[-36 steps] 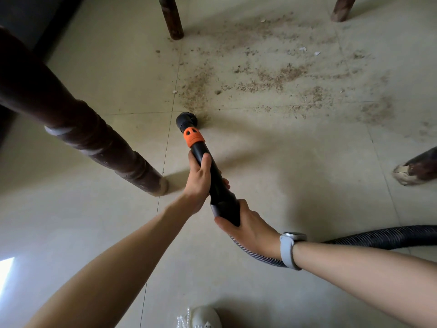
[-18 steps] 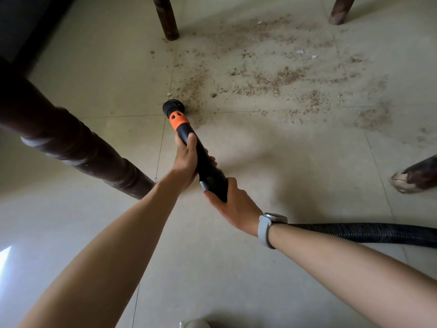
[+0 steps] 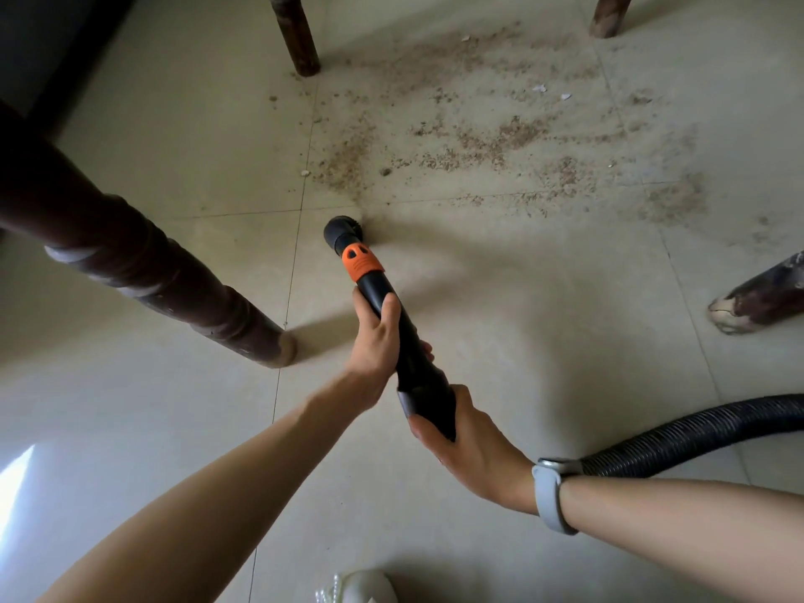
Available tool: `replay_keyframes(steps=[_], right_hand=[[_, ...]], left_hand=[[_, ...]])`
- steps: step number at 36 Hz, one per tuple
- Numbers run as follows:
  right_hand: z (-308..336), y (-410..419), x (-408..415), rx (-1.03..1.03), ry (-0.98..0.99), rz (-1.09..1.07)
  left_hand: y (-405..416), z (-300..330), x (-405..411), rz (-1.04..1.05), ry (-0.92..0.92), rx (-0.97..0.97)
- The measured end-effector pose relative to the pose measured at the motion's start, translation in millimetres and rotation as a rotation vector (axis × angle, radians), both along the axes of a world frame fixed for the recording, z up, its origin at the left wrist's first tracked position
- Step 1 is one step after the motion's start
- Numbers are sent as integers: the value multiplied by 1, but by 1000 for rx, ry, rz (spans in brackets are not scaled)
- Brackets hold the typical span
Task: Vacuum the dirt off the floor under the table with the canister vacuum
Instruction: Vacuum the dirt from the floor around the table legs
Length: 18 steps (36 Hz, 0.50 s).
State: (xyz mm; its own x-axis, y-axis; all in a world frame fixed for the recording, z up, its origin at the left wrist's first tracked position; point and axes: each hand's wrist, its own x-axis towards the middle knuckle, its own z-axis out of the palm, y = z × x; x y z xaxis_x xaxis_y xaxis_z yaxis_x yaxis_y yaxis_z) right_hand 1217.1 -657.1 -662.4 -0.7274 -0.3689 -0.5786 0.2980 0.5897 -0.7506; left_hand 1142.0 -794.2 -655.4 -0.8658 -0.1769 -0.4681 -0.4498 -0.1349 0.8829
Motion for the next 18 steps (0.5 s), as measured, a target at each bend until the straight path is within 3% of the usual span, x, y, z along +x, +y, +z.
replay_keyframes(steps=[10, 18], right_hand=[[6, -5, -9, 64, 115, -73], [4, -13, -31, 78, 85, -76]], left_hand=[[1, 8, -18, -46, -18, -7], [-4, 9, -38, -50, -46, 13]])
